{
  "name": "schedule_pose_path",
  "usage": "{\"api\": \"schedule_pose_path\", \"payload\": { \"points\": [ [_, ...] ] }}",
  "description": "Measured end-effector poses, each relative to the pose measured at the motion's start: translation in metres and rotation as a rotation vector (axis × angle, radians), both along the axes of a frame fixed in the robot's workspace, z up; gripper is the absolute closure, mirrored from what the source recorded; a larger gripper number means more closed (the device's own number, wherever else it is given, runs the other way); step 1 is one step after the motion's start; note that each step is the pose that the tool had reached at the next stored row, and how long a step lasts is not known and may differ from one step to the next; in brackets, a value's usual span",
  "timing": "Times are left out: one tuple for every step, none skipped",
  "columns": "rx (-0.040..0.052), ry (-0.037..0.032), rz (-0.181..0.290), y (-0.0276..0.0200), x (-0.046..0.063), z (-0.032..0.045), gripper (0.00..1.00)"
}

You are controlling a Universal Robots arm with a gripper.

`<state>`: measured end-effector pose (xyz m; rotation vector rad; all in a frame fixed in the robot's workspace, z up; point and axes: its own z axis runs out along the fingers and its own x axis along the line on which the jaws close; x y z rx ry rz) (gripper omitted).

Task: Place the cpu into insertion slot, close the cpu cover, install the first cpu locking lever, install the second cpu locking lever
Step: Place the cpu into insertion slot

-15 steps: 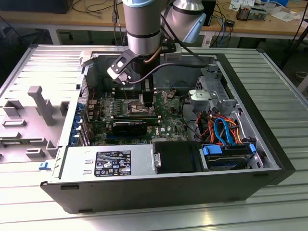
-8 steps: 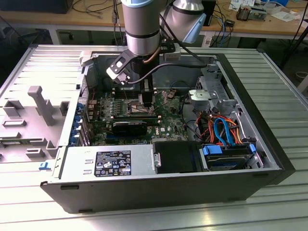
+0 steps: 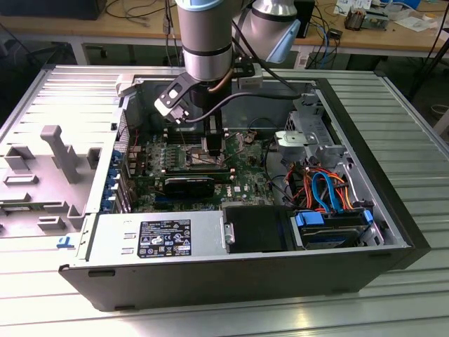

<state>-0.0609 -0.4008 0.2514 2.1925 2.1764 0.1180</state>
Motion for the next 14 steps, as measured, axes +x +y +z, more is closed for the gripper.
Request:
{"api": "schedule_pose_path", "payload": {
  "points": [
    [0.0001, 0.0000, 0.000, 0.0000, -0.0002, -0.0001, 0.45],
    [0.0001, 0.0000, 0.000, 0.0000, -0.0003, -0.0001, 0.45],
    [0.0001, 0.0000, 0.000, 0.0000, -0.0005, -0.0001, 0.45],
    [0.0000, 0.0000, 0.000, 0.0000, -0.0006, 0.0000, 0.45],
    [0.0000, 0.0000, 0.000, 0.0000, -0.0007, 0.0000, 0.45],
    [0.0000, 0.0000, 0.000, 0.0001, -0.0010, 0.0000, 0.45],
    [0.0001, 0.0000, 0.000, 0.0006, -0.0013, 0.0000, 0.45],
    [0.0000, 0.0000, 0.000, 0.0008, -0.0015, 0.0000, 0.45],
    [0.0000, 0.0000, 0.000, 0.0009, -0.0016, 0.0000, 0.45],
    [0.0001, 0.0000, 0.000, 0.0011, -0.0019, -0.0001, 0.45],
    [0.0000, 0.0000, 0.000, 0.0012, -0.0023, 0.0000, 0.45],
    [0.0001, 0.0000, 0.000, 0.0012, -0.0024, -0.0001, 0.45],
    [0.0001, 0.0000, 0.000, 0.0012, -0.0025, -0.0001, 0.45],
    [0.0000, 0.0001, 0.000, 0.0012, -0.0027, 0.0000, 0.45]
  ]
}}
